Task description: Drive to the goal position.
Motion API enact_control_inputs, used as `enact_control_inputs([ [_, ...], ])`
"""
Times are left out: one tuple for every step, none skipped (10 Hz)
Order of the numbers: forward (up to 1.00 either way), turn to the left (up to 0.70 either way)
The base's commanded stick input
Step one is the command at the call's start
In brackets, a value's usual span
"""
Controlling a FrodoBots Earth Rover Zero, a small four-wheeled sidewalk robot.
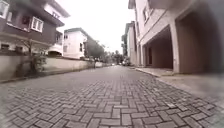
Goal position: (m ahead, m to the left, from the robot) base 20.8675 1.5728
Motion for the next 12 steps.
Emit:
enact_control_inputs([
  [0.50,0.00],
  [0.50,0.00],
  [0.50,0.00],
  [0.50,0.00],
  [0.50,0.00],
  [0.50,0.00],
  [0.50,0.00],
  [0.50,0.00],
  [0.50,0.00],
  [0.50,0.00],
  [0.50,-0.13],
  [0.50,-0.42],
])
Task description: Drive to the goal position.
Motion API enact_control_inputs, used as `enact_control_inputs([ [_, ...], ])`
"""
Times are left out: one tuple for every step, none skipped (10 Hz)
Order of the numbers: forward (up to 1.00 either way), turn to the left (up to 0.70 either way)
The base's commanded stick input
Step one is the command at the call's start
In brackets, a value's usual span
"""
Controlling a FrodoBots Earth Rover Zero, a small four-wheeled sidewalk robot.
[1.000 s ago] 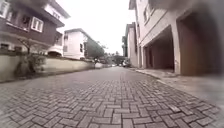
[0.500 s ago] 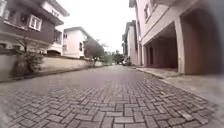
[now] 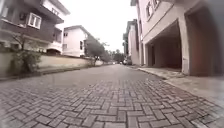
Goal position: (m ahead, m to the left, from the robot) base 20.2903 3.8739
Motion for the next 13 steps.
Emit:
enact_control_inputs([
  [0.50,-0.40],
  [0.50,-0.26],
  [0.50,-0.05],
  [0.50,0.00],
  [0.50,0.00],
  [0.50,0.00],
  [0.50,0.00],
  [0.50,0.00],
  [0.50,0.00],
  [0.50,0.00],
  [0.50,0.00],
  [0.50,0.00],
  [0.50,0.00],
])
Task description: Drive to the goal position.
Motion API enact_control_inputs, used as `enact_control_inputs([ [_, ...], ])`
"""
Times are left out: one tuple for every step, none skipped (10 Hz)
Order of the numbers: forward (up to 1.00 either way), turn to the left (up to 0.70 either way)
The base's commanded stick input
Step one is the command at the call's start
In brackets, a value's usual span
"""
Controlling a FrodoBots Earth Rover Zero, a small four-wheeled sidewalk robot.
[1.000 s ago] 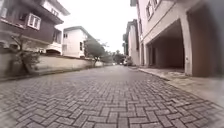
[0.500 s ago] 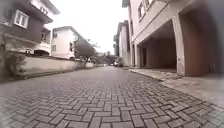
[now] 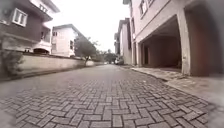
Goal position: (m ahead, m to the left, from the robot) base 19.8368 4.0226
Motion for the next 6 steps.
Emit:
enact_control_inputs([
  [0.50,0.00],
  [0.50,0.00],
  [0.50,0.00],
  [0.50,0.00],
  [0.50,0.00],
  [0.50,0.00],
])
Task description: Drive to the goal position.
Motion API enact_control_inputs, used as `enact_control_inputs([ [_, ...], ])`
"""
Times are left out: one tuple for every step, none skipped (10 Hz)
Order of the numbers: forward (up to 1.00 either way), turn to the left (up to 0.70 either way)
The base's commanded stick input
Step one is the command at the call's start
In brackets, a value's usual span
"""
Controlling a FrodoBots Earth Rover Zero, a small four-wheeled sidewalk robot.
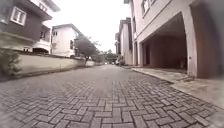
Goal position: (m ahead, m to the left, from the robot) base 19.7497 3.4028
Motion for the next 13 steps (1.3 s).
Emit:
enact_control_inputs([
  [0.50,0.00],
  [0.50,0.00],
  [0.50,0.00],
  [0.50,0.00],
  [0.50,0.00],
  [0.50,0.00],
  [0.50,0.00],
  [0.50,0.00],
  [0.50,0.07],
  [0.50,0.37],
  [0.50,0.36],
  [0.50,0.00],
  [0.50,0.00],
])
